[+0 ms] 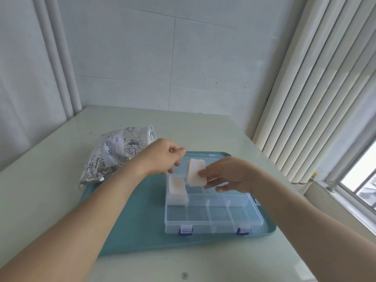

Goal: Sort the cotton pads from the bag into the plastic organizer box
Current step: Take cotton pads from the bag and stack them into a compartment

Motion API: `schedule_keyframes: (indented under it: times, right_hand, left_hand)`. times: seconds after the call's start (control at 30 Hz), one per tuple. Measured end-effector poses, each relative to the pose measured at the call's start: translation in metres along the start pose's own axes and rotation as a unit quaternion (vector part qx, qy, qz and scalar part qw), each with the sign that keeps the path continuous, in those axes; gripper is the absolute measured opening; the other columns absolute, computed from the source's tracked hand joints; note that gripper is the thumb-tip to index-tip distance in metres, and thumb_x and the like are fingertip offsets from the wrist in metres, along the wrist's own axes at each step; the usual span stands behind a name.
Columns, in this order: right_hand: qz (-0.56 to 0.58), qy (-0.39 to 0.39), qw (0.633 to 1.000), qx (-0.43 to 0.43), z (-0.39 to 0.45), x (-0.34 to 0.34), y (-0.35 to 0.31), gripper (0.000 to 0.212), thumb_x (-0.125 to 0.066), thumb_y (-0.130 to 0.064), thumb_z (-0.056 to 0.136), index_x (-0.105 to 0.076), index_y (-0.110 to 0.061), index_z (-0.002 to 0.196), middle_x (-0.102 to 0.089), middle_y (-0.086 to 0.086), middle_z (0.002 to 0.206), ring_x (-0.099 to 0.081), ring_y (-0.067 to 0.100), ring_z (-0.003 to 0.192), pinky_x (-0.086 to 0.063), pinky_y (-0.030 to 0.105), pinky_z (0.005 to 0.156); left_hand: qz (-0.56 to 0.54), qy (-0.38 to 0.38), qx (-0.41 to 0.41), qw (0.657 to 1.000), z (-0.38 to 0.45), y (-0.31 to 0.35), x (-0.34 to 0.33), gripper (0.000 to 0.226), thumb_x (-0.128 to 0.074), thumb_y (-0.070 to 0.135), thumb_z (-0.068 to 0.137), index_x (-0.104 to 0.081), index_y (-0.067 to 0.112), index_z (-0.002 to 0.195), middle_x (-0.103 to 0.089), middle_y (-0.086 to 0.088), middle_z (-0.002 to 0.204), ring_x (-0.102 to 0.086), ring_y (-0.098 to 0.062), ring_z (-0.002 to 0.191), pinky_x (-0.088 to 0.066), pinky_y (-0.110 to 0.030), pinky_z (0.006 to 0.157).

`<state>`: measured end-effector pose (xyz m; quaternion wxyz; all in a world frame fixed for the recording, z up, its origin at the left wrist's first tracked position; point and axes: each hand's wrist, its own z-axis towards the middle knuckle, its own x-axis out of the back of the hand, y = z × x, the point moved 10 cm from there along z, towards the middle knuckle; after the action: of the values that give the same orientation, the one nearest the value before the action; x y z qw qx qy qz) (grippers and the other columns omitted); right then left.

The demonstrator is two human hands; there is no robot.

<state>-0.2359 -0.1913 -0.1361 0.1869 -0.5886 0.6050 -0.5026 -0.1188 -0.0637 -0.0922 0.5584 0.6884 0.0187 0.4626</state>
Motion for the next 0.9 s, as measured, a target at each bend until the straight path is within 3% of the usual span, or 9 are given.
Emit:
schedule_keyframes:
  times: [0.1, 0.23, 0.33, 0.4, 0.53, 0.6, 0.67, 0.73, 0.9]
  right_hand:
    - [-0.054, 0.018, 0.998, -0.036, -0.002, 0.001, 0.011, 0.02, -0.076, -0.017, 0.086, -0.075, -0.006, 0.102, -0.078, 0.006, 0.092, -0.07, 0.013, 0.07, -0.049, 0.025, 0.069]
    - [-0.101, 0.022, 0.992, -0.069, -0.002, -0.003, 0.016, 0.023, -0.075, -0.019, 0.085, -0.075, -0.006, 0.104, -0.077, 0.006, 0.095, -0.067, 0.015, 0.078, -0.045, 0.028, 0.074]
    - [-0.138, 0.006, 0.986, -0.092, -0.001, -0.009, 0.019, 0.016, -0.071, -0.021, 0.088, -0.072, -0.012, 0.101, -0.071, 0.003, 0.091, -0.06, 0.019, 0.083, -0.04, 0.031, 0.077]
    - [-0.166, 0.004, 0.981, -0.104, 0.002, -0.01, 0.021, 0.015, -0.071, -0.023, 0.087, -0.071, -0.014, 0.098, -0.069, 0.001, 0.088, -0.058, 0.02, 0.081, -0.038, 0.032, 0.08]
    - [-0.189, -0.011, 0.975, -0.116, 0.005, -0.013, 0.019, 0.024, -0.071, -0.026, 0.089, -0.073, -0.01, 0.107, -0.071, -0.001, 0.091, -0.061, 0.019, 0.086, -0.044, 0.034, 0.09]
    - [-0.219, -0.012, 0.968, -0.122, 0.005, -0.011, 0.013, 0.024, -0.069, -0.035, 0.091, -0.075, -0.013, 0.101, -0.073, -0.002, 0.089, -0.061, 0.018, 0.082, -0.047, 0.033, 0.083]
    - [-0.261, 0.017, 0.958, -0.113, 0.005, -0.003, 0.005, 0.027, -0.07, -0.042, 0.09, -0.073, -0.016, 0.083, -0.073, -0.005, 0.076, -0.059, 0.014, 0.065, -0.045, 0.026, 0.067]
    - [-0.273, 0.046, 0.957, -0.087, 0.006, -0.002, -0.001, 0.029, -0.074, -0.041, 0.087, -0.072, -0.015, 0.074, -0.072, -0.006, 0.067, -0.056, 0.011, 0.053, -0.043, 0.022, 0.06]
    - [-0.308, 0.128, 0.943, -0.004, 0.007, -0.002, -0.006, 0.037, -0.079, -0.04, 0.081, -0.079, -0.003, 0.079, -0.067, -0.008, 0.053, -0.05, 0.01, 0.045, -0.042, 0.02, 0.052]
  left_hand:
    - [0.081, 0.061, -0.084, 0.991, -0.018, 0.003, 0.011, 0.011, -0.061, 0.032, 0.095, -0.068, 0.026, 0.09, -0.07, 0.006, 0.088, -0.058, 0.005, 0.058, -0.043, -0.02, 0.064]
    - [0.138, 0.04, -0.109, 0.984, -0.03, -0.009, -0.006, 0.02, -0.062, 0.032, 0.095, -0.071, 0.023, 0.111, -0.068, 0.01, 0.108, -0.051, 0.013, 0.067, -0.036, -0.004, 0.069]
    - [0.136, 0.03, -0.099, 0.985, -0.033, -0.014, -0.019, 0.028, -0.059, 0.031, 0.097, -0.068, 0.021, 0.122, -0.066, 0.009, 0.125, -0.06, 0.001, 0.099, -0.039, -0.013, 0.089]
    - [0.142, 0.031, -0.099, 0.984, -0.034, -0.015, -0.024, 0.031, -0.057, 0.031, 0.098, -0.066, 0.021, 0.126, -0.064, 0.009, 0.13, -0.056, -0.01, 0.122, -0.039, -0.024, 0.103]
    - [0.15, 0.034, -0.11, 0.982, -0.035, -0.016, -0.027, 0.031, -0.054, 0.027, 0.1, -0.065, 0.019, 0.128, -0.063, 0.004, 0.13, -0.056, -0.015, 0.122, -0.041, -0.029, 0.105]
    - [0.149, 0.034, -0.111, 0.982, -0.035, -0.018, -0.027, 0.032, -0.053, 0.026, 0.1, -0.065, 0.018, 0.128, -0.063, 0.002, 0.129, -0.057, -0.016, 0.119, -0.041, -0.029, 0.103]
    - [0.146, 0.027, -0.108, 0.983, -0.035, -0.019, -0.027, 0.033, -0.053, 0.026, 0.099, -0.063, 0.019, 0.13, -0.062, 0.002, 0.13, -0.057, -0.015, 0.117, -0.041, -0.026, 0.101]
    - [0.146, 0.023, -0.107, 0.983, -0.037, -0.019, -0.027, 0.035, -0.053, 0.028, 0.099, -0.062, 0.019, 0.131, -0.06, 0.001, 0.131, -0.055, -0.015, 0.119, -0.039, -0.025, 0.101]
    - [0.147, 0.023, -0.111, 0.983, -0.039, -0.019, -0.027, 0.037, -0.051, 0.031, 0.1, -0.059, 0.018, 0.134, -0.058, 0.001, 0.133, -0.052, -0.015, 0.123, -0.035, -0.021, 0.099]
